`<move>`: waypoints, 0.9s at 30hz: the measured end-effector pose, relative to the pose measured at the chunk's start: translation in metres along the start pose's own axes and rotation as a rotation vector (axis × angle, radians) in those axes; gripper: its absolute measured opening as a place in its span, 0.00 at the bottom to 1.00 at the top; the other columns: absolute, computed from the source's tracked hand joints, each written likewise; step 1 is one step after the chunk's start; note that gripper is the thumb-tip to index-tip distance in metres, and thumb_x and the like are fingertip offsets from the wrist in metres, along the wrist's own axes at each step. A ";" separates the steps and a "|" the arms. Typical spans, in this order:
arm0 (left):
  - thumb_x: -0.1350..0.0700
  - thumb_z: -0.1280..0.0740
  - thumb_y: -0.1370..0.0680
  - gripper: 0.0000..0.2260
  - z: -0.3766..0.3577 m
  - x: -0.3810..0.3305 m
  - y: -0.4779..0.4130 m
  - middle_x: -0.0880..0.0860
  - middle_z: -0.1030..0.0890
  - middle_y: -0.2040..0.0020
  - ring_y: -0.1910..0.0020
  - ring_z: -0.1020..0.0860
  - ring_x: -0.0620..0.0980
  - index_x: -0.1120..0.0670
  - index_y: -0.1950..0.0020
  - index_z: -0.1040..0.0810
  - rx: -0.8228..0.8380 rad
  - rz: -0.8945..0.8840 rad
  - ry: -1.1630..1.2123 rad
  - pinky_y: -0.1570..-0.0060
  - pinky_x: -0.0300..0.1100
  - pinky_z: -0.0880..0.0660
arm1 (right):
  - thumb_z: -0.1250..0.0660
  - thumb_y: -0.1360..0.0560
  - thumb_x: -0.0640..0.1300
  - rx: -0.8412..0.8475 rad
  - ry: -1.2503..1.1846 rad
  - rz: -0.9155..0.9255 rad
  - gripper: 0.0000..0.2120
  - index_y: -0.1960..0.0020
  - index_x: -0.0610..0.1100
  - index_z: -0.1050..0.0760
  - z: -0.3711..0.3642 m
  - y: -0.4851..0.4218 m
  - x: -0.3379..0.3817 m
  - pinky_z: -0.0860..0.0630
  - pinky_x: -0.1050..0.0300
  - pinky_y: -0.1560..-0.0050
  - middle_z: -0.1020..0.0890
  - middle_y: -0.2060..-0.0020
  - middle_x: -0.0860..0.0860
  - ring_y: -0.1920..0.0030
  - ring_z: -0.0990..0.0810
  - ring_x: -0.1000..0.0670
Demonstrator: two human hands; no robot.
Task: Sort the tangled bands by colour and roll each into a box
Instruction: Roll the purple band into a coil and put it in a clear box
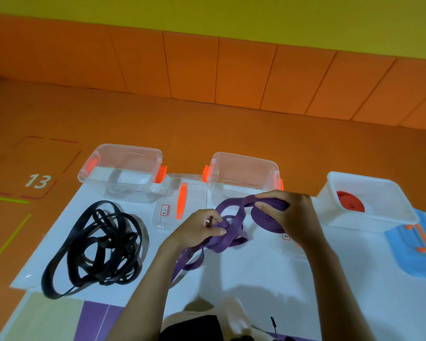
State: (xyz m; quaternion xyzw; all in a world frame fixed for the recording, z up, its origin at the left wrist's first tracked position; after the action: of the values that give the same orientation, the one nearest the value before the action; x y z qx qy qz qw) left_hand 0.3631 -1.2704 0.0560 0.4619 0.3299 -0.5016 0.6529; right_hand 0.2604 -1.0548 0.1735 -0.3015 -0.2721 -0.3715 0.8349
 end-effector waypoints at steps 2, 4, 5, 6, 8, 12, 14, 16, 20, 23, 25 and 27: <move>0.57 0.24 0.21 0.04 0.011 -0.011 0.007 0.51 0.15 0.55 0.54 0.17 0.56 0.54 0.49 0.17 -0.034 -0.029 0.047 0.47 0.50 0.21 | 0.20 0.26 0.48 0.012 0.063 -0.001 0.11 0.44 0.55 0.13 -0.005 0.000 -0.003 0.16 0.52 0.54 0.12 0.52 0.60 0.52 0.15 0.54; 0.60 0.25 0.20 0.04 0.020 -0.020 0.015 0.56 0.15 0.51 0.51 0.17 0.62 0.56 0.48 0.18 -0.066 -0.060 0.107 0.47 0.54 0.20 | 0.20 0.26 0.48 0.009 0.111 0.001 0.11 0.45 0.55 0.13 -0.008 -0.001 -0.006 0.16 0.48 0.53 0.12 0.53 0.59 0.54 0.14 0.52; 0.61 0.26 0.20 0.03 0.024 -0.024 0.019 0.57 0.15 0.50 0.50 0.17 0.62 0.56 0.48 0.18 -0.086 -0.077 0.138 0.47 0.54 0.20 | 0.20 0.27 0.48 0.005 0.128 0.001 0.11 0.45 0.55 0.13 -0.009 -0.001 -0.007 0.16 0.47 0.54 0.12 0.53 0.58 0.54 0.14 0.51; 0.62 0.26 0.20 0.03 0.026 -0.027 0.023 0.57 0.15 0.50 0.51 0.16 0.61 0.56 0.48 0.18 -0.108 -0.093 0.167 0.47 0.52 0.20 | 0.20 0.27 0.48 0.003 0.143 0.000 0.11 0.45 0.54 0.13 -0.010 -0.001 -0.009 0.16 0.46 0.54 0.11 0.53 0.57 0.55 0.14 0.50; 0.62 0.27 0.19 0.03 0.030 -0.031 0.030 0.55 0.16 0.51 0.53 0.17 0.54 0.55 0.48 0.19 -0.159 -0.119 0.241 0.49 0.47 0.21 | 0.19 0.27 0.47 0.003 0.169 -0.010 0.11 0.45 0.52 0.13 -0.011 -0.001 -0.012 0.16 0.45 0.53 0.11 0.53 0.54 0.54 0.14 0.48; 0.58 0.27 0.19 0.05 0.043 -0.032 0.040 0.51 0.15 0.51 0.55 0.16 0.47 0.55 0.44 0.18 -0.278 -0.156 0.411 0.53 0.39 0.20 | 0.20 0.26 0.47 0.021 0.253 -0.034 0.13 0.43 0.48 0.13 -0.014 0.000 -0.014 0.15 0.45 0.52 0.11 0.51 0.50 0.53 0.14 0.45; 0.55 0.26 0.19 0.07 0.052 -0.031 0.043 0.51 0.14 0.48 0.52 0.16 0.48 0.53 0.42 0.18 -0.330 -0.165 0.469 0.50 0.42 0.19 | 0.19 0.26 0.45 0.020 0.293 -0.054 0.14 0.41 0.46 0.13 -0.014 0.001 -0.016 0.17 0.50 0.52 0.11 0.49 0.48 0.51 0.14 0.43; 0.51 0.26 0.20 0.10 0.062 -0.026 0.046 0.52 0.14 0.43 0.46 0.16 0.53 0.51 0.40 0.18 -0.391 -0.161 0.501 0.41 0.50 0.19 | 0.19 0.27 0.45 -0.003 0.318 -0.081 0.16 0.40 0.44 0.14 -0.013 0.002 -0.019 0.20 0.54 0.53 0.11 0.48 0.46 0.50 0.14 0.42; 0.47 0.25 0.22 0.12 0.069 -0.014 0.049 0.51 0.14 0.41 0.41 0.17 0.55 0.48 0.40 0.17 -0.461 -0.122 0.556 0.34 0.54 0.24 | 0.19 0.26 0.45 -0.038 0.315 -0.114 0.16 0.39 0.45 0.14 -0.012 0.001 -0.020 0.17 0.49 0.51 0.12 0.46 0.46 0.48 0.14 0.42; 0.47 0.25 0.23 0.12 0.067 -0.010 0.051 0.50 0.14 0.43 0.46 0.15 0.51 0.47 0.41 0.16 -0.462 -0.107 0.587 0.40 0.47 0.23 | 0.19 0.26 0.46 -0.038 0.312 -0.084 0.16 0.40 0.47 0.14 -0.016 0.001 -0.016 0.16 0.48 0.53 0.11 0.48 0.49 0.50 0.15 0.45; 0.47 0.24 0.23 0.13 0.066 -0.010 0.051 0.52 0.14 0.43 0.48 0.15 0.51 0.49 0.40 0.16 -0.449 -0.131 0.670 0.45 0.44 0.20 | 0.19 0.27 0.47 -0.034 0.309 -0.068 0.16 0.41 0.47 0.14 -0.020 0.000 -0.017 0.17 0.51 0.55 0.11 0.50 0.51 0.51 0.15 0.46; 0.50 0.25 0.22 0.13 0.067 -0.012 0.050 0.55 0.15 0.43 0.48 0.15 0.53 0.53 0.39 0.17 -0.425 -0.173 0.766 0.41 0.48 0.19 | 0.19 0.27 0.46 -0.044 0.325 -0.053 0.14 0.43 0.47 0.13 -0.023 -0.001 -0.020 0.21 0.56 0.56 0.11 0.51 0.51 0.53 0.14 0.46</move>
State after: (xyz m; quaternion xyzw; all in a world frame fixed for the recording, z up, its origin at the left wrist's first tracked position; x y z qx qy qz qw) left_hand 0.4051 -1.3252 0.1044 0.4403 0.6811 -0.2682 0.5198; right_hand 0.2536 -1.0628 0.1448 -0.2485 -0.1328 -0.4431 0.8510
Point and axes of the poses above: each hand's wrist, its own y-axis away from the middle knuckle, its own z-axis out of the back of the hand, x = y × z, the point moved 7 cm from there along -y, towards the middle knuckle
